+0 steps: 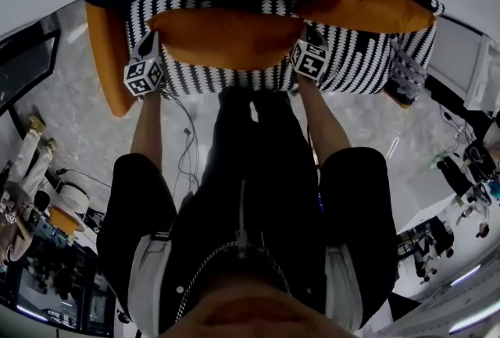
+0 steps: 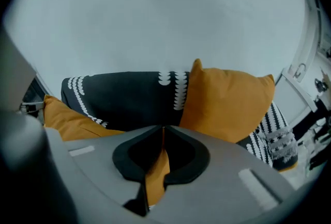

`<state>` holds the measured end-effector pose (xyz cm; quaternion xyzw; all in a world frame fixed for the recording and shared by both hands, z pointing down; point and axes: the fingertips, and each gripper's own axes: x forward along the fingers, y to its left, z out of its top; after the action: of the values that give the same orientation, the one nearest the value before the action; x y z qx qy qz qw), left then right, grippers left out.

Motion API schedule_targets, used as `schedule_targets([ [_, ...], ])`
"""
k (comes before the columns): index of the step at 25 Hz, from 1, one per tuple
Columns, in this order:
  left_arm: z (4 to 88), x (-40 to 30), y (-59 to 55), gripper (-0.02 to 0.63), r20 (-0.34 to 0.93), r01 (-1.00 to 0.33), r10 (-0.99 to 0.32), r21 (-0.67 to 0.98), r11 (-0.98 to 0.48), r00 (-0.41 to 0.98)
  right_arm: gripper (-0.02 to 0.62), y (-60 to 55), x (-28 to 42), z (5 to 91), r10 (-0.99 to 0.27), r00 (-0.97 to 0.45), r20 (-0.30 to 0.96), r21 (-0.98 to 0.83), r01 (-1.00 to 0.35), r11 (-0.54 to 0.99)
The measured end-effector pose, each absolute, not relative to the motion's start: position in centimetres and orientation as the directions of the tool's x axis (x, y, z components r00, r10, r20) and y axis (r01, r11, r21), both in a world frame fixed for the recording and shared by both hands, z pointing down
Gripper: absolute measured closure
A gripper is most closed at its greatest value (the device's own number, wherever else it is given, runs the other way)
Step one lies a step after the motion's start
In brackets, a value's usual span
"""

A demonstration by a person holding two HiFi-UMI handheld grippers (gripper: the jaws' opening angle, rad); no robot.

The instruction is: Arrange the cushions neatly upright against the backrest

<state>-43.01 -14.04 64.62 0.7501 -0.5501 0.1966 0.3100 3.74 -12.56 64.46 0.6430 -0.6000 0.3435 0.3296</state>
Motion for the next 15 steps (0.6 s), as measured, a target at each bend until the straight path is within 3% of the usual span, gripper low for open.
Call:
schedule_targets([
  [15, 63.8, -51.3, -18.9, 0.583, 0.603, -0.973, -0.776, 0.223, -0.059, 0.185, 0.577, -25.8, -5.3, 62.7, -0.637, -0.111, 0.763, -0.009, -0.987, 0.161],
])
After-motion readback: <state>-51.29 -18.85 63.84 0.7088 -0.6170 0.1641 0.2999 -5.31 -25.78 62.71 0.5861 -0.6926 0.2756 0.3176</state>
